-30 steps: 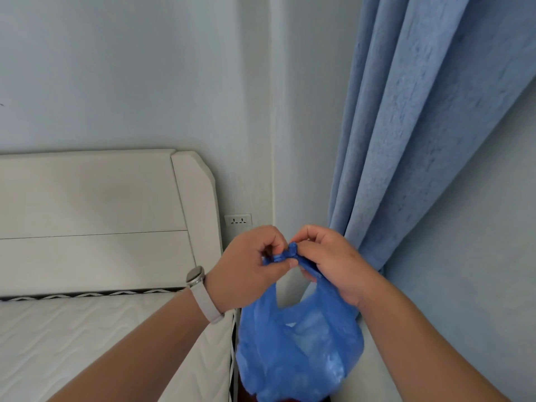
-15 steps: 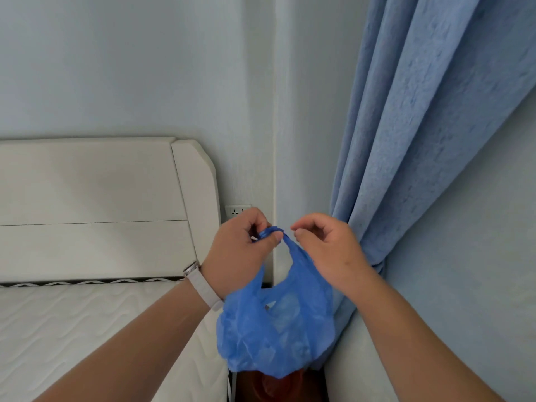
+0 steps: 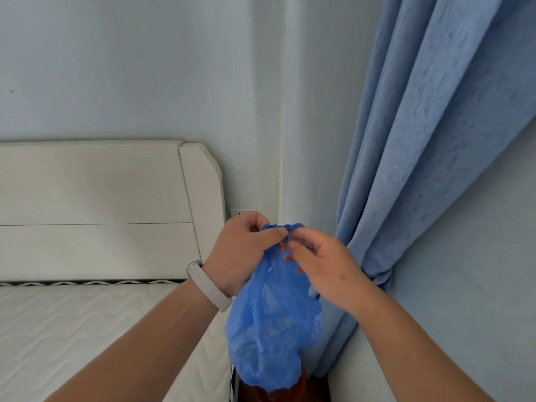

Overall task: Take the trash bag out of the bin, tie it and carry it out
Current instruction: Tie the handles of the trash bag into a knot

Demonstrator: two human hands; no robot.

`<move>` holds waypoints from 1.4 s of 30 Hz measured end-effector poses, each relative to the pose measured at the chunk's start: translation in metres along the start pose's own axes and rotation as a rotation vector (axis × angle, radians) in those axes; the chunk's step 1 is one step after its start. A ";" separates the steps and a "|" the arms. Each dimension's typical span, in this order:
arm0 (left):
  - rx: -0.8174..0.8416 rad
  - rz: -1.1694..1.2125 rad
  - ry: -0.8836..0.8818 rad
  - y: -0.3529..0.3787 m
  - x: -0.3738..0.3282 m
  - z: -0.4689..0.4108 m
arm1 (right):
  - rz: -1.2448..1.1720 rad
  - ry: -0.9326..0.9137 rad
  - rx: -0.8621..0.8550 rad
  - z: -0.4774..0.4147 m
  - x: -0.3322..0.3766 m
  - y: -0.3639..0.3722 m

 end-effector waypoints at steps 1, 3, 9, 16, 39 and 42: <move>0.013 0.026 -0.024 0.001 0.003 -0.001 | -0.014 -0.008 0.001 -0.001 0.001 0.000; 0.043 0.100 -0.080 0.004 0.007 0.000 | -0.088 0.011 -0.002 -0.001 0.002 0.000; 0.109 0.275 -0.153 0.015 0.010 0.003 | -0.321 0.109 -0.096 -0.003 -0.005 -0.006; 0.176 0.311 -0.186 0.024 0.014 0.007 | -0.218 0.048 -0.149 -0.006 -0.004 -0.013; -0.067 0.285 -0.217 -0.038 0.060 -0.013 | -0.280 0.182 -0.488 -0.023 -0.045 -0.048; -0.098 0.274 -0.263 -0.049 0.070 -0.016 | -0.268 0.207 -0.493 -0.026 -0.056 -0.050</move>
Point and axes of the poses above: each hand's wrist, its own z-axis away from the middle knuckle, its own y-axis out of the palm, x = y × z, the point moved 8 cm from there along -z, towards the middle knuckle, and after that the axes turned 15 degrees about -x, right-handed, at the moved point
